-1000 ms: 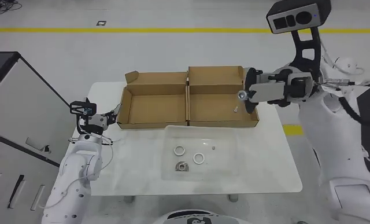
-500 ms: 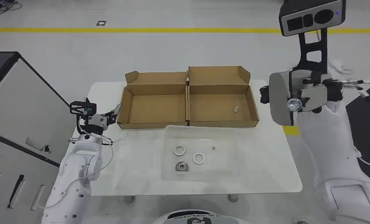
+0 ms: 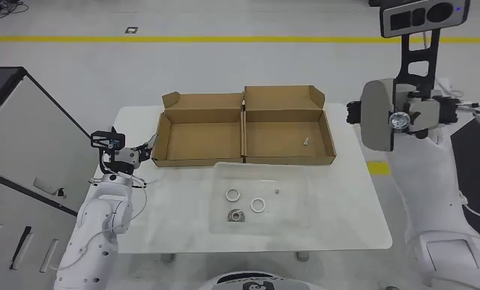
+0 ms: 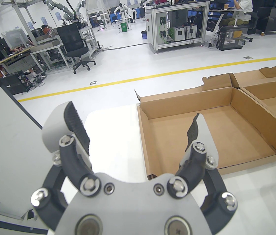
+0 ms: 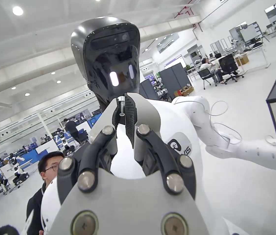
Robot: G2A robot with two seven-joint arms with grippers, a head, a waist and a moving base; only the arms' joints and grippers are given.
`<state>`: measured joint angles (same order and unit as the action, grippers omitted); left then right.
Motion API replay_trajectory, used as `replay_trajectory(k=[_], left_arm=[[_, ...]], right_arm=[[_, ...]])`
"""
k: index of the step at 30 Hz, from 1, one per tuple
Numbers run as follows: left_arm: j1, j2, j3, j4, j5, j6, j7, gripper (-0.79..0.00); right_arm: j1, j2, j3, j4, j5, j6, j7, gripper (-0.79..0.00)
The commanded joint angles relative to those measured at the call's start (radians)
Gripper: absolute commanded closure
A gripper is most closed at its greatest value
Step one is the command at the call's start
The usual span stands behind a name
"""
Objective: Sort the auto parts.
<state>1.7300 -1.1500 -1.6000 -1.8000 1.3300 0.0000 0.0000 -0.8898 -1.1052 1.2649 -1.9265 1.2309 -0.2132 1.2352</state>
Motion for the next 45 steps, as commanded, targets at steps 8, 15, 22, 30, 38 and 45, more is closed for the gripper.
replay_trajectory(k=[8, 15, 22, 30, 38, 45], left_arm=[[0.000, 0.000, 0.000, 0.000, 0.000, 0.000, 0.000, -0.785], [0.000, 0.000, 0.000, 0.000, 0.000, 0.000, 0.000, -0.785], [0.000, 0.000, 0.000, 0.000, 0.000, 0.000, 0.000, -0.785], [0.000, 0.000, 0.000, 0.000, 0.000, 0.000, 0.000, -0.785], [0.000, 0.000, 0.000, 0.000, 0.000, 0.000, 0.000, -0.785], [0.000, 0.000, 0.000, 0.000, 0.000, 0.000, 0.000, -0.785]], right_arm=[[-0.005, -0.003, 0.006, -0.010, -0.063, 0.017, -0.012, 0.000], [-0.005, -0.003, 0.006, -0.010, -0.063, 0.017, -0.012, 0.000], [-0.005, -0.003, 0.006, -0.010, -0.063, 0.017, -0.012, 0.000], [-0.005, -0.003, 0.006, -0.010, -0.063, 0.017, -0.012, 0.000], [-0.034, 0.022, 0.116, 0.007, -0.319, 0.126, -0.042, 0.000], [-0.039, 0.074, 0.283, 0.010, -0.738, 0.337, 0.022, 0.000]])
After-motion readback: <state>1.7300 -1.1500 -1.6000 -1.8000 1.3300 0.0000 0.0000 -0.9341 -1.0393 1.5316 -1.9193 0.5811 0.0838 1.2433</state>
